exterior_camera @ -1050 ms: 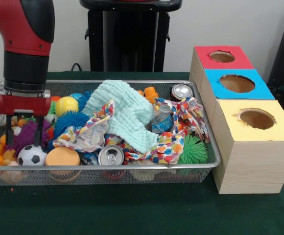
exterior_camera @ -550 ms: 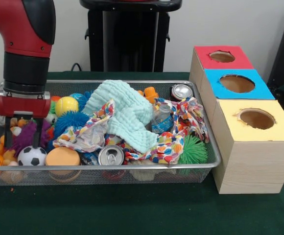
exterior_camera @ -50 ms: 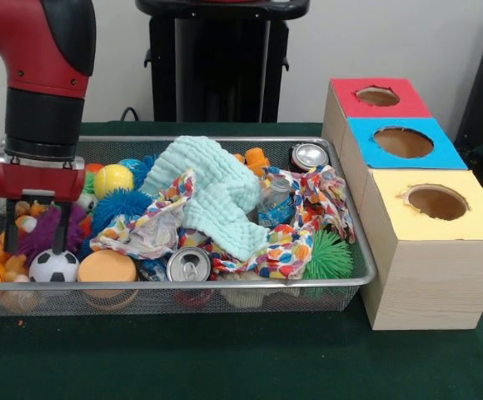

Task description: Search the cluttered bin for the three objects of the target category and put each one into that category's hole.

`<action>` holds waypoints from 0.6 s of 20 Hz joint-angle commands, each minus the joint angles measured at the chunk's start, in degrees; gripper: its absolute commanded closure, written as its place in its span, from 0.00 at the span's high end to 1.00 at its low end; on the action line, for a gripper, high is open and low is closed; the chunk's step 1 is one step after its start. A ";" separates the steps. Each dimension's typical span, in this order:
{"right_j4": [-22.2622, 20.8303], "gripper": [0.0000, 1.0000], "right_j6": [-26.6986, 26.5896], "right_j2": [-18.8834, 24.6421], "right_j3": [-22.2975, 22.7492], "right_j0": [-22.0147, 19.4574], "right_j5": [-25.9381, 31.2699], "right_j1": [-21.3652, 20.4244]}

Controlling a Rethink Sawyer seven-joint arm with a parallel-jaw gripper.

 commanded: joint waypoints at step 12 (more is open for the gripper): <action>-1.52 1.00 -10.22 6.53 -3.40 -5.34 4.65 2.23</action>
